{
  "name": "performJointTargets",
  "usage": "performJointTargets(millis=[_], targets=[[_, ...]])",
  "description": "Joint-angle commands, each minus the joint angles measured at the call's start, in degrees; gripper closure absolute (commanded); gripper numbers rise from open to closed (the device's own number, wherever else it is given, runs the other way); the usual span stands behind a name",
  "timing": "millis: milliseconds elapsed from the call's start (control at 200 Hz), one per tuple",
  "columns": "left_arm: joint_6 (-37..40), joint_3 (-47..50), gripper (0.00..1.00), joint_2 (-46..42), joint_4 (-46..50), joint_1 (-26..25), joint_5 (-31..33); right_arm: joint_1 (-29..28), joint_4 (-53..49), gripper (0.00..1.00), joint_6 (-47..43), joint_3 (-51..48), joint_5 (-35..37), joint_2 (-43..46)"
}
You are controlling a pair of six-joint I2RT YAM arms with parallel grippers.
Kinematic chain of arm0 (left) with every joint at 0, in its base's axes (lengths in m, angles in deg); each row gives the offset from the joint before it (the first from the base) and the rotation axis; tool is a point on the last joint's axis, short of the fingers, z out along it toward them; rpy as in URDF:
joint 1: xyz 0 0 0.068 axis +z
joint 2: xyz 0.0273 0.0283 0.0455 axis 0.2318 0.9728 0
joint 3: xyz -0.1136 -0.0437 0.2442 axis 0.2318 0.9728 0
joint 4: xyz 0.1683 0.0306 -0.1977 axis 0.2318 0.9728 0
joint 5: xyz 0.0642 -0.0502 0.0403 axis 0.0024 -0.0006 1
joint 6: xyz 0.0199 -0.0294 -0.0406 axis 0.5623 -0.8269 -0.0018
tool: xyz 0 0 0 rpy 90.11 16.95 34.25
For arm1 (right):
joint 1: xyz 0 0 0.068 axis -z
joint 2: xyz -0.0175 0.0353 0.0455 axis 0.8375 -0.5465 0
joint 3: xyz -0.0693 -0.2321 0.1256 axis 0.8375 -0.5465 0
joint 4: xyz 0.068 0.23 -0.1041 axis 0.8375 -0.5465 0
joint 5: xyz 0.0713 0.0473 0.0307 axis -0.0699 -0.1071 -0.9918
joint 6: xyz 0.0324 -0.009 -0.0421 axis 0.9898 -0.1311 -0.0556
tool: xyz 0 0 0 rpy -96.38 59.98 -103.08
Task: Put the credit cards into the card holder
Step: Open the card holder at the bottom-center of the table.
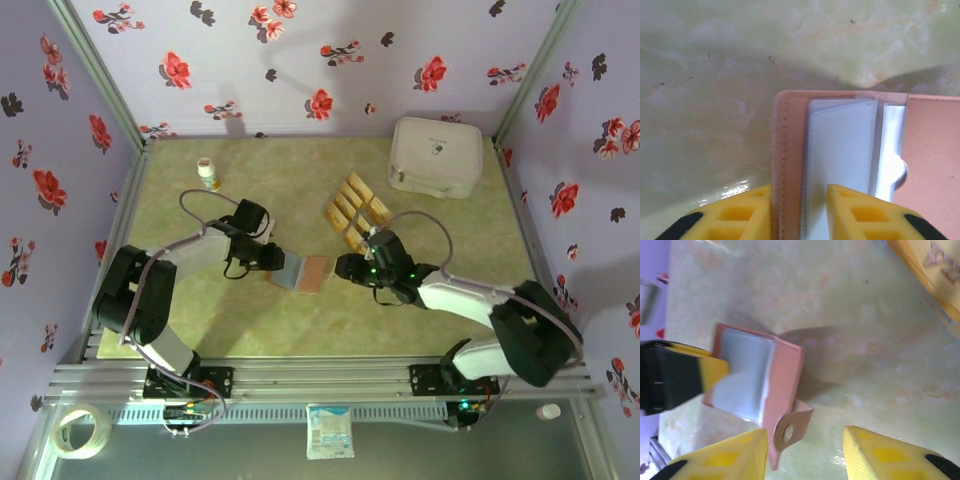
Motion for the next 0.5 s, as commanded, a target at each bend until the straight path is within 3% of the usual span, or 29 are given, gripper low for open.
performJointTargets(millis=[0, 495], targets=[[-1.56, 1.39, 0.74, -0.56, -2.42, -0.29, -2.03, -1.88, -6.09, 0.57, 0.02, 1.09, 4.47, 4.45], [-4.31, 3.01, 0.76, -4.56, -2.91, -0.42, -2.04, -14.90, -9.41, 0.62, -5.41, 20.26, 5.57, -10.14]])
